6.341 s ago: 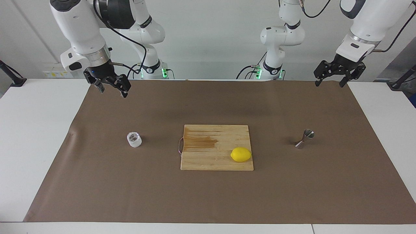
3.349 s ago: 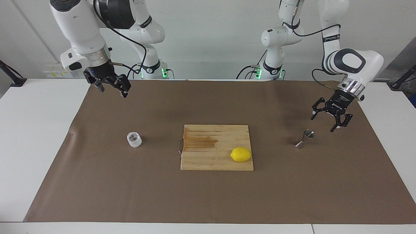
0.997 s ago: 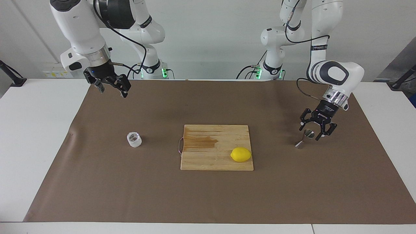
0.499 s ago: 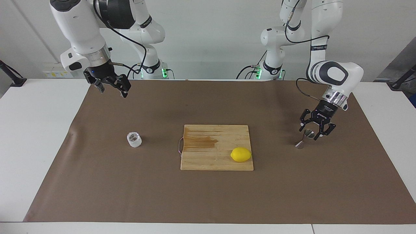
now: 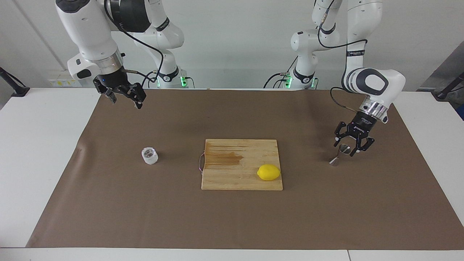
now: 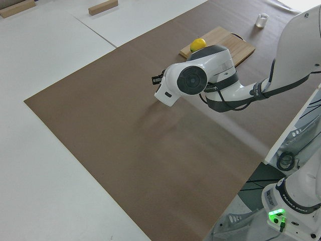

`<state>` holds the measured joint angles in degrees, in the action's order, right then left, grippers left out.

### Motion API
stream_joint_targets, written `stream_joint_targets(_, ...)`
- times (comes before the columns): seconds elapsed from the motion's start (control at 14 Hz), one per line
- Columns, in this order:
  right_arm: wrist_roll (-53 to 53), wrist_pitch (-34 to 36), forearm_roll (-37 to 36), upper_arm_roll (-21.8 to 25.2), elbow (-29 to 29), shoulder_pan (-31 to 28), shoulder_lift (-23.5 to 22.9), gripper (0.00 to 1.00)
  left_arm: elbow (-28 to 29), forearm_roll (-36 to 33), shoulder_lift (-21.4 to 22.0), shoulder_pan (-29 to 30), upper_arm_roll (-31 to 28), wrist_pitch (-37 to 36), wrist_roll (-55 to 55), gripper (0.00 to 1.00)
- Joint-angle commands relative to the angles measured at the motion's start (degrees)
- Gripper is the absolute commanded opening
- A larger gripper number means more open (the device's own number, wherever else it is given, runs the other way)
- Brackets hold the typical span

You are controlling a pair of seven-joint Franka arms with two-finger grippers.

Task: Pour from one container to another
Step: 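Lift the metal cup with the left gripper toward the cutting board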

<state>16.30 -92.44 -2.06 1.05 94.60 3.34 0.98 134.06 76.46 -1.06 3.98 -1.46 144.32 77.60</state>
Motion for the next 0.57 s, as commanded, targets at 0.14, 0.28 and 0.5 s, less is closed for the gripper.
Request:
stream_joint_targets(0.14,-1.1,0.8,0.3,0.3,-0.1,-0.1,0.4,1.00,0.6,1.3,0.7,-1.0,-0.5,0.5,-1.0,0.37)
stream_joint_targets(0.28,-1.1,0.8,0.3,0.3,-0.1,-0.1,0.4,1.00,0.5,1.3,0.6,-1.1,-0.5,0.6,-1.0,0.27)
stream_joint_targets(0.5,-1.1,0.8,0.3,0.3,-0.1,-0.1,0.4,1.00,-0.5,1.2,0.3,-1.1,-0.5,0.3,-0.8,0.00)
